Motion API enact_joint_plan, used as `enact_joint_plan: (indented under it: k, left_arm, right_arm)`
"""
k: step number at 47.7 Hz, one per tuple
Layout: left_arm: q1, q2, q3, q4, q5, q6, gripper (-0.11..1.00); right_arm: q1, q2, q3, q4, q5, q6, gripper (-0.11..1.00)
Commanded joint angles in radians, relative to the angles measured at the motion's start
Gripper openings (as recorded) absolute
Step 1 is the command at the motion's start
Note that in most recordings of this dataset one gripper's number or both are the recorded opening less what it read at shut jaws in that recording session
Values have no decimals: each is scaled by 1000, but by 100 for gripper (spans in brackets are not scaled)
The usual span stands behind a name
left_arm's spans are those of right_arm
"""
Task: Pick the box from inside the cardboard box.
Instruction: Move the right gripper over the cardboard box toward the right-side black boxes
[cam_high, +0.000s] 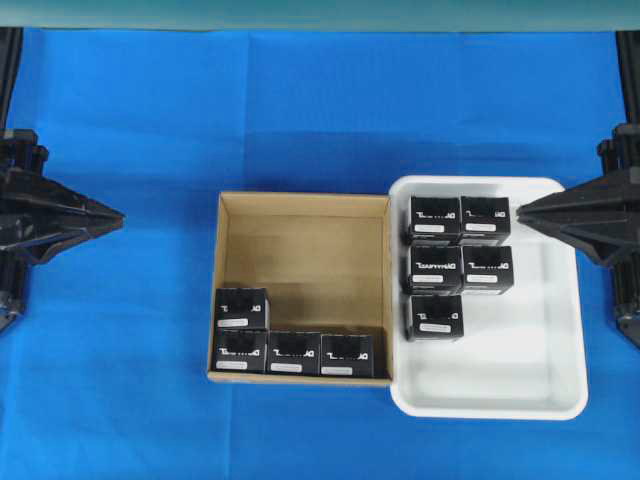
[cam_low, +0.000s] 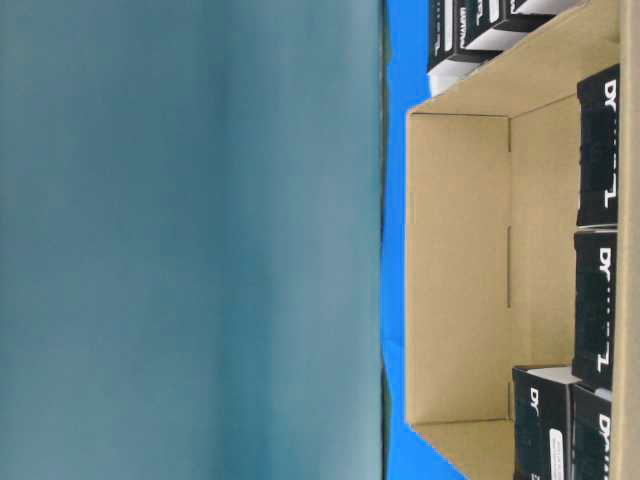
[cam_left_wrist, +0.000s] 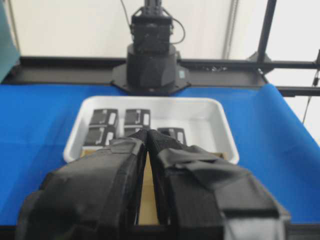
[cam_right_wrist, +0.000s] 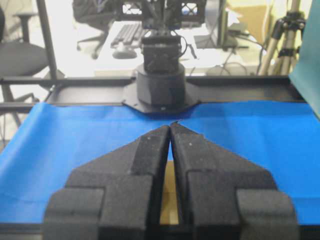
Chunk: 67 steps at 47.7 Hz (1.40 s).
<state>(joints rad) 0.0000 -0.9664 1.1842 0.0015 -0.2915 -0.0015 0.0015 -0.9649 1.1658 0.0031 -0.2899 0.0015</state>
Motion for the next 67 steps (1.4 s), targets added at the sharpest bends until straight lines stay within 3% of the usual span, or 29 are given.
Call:
enact_joint_plan:
  k: [1,5,8,14,35,44,54,67]
  left_arm:
    - [-5,8,-35,15,6,-11,14]
    - [-5,8,-44,15,32,-15,9]
    - [-5,8,-57,15,63,-15,1]
    - [-5,8,-75,15,110,-15,-4]
    - [-5,11,-87,15,163,-15,-4]
    - [-6,6,-87,15,167,-15,-4]
    - [-9,6,-87,15,181,-15,-4]
    - [-14,-41,-92,15,380,-15,-4]
  right_arm:
    - [2,21,-18,9,-2,20,14]
    - [5,71,-60,104,101,57,5]
    - [0,114,-103,138,216,86,1]
    - [3,225,-209,137,439,110,1]
    - [21,756,-684,144,957,109,1]
    - [21,953,-902,138,1115,97,1]
    - [21,1111,-1078,130,1203,58,1]
    - [17,1252,-1269,129,1256,-12,2]
